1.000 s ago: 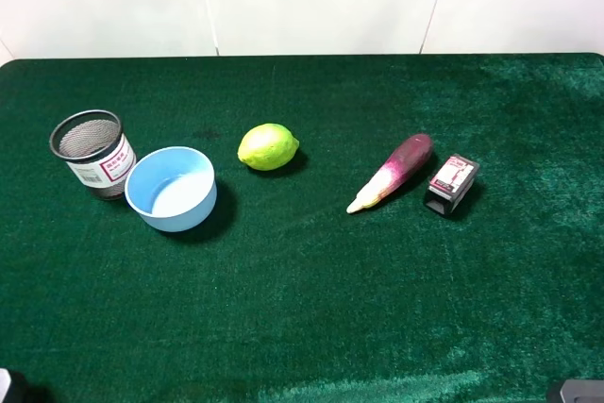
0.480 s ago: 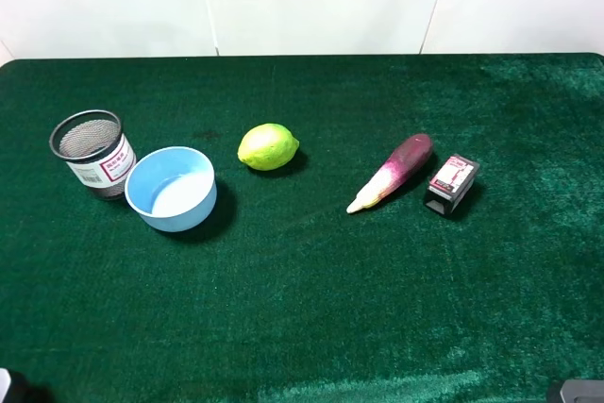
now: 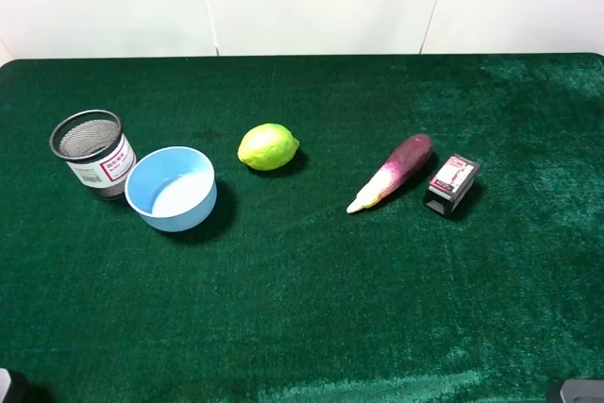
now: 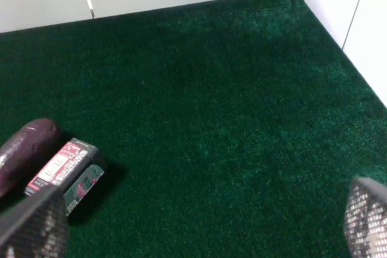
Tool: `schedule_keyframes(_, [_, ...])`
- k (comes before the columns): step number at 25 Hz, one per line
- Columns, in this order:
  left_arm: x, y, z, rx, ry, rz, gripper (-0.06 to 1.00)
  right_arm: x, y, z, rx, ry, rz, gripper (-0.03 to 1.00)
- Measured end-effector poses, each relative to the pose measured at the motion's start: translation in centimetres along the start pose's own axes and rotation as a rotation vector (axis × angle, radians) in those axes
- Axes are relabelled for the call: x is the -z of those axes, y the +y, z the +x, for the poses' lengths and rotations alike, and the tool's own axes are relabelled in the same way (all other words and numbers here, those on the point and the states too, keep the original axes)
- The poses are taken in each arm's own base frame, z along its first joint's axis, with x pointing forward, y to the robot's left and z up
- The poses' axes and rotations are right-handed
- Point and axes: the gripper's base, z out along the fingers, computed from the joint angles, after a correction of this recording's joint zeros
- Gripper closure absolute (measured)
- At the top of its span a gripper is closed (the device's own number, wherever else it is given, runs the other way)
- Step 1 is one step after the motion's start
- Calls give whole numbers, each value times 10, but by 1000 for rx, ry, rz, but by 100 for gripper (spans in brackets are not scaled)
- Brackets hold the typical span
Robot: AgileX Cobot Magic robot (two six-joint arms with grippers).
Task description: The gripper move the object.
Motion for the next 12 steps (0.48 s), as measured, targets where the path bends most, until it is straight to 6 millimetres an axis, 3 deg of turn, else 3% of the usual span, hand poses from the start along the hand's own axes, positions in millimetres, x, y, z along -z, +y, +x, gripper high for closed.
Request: schedule_keyframes(12, [0, 0, 0, 0, 0, 0, -5, 0, 0, 0, 0, 0, 0, 27])
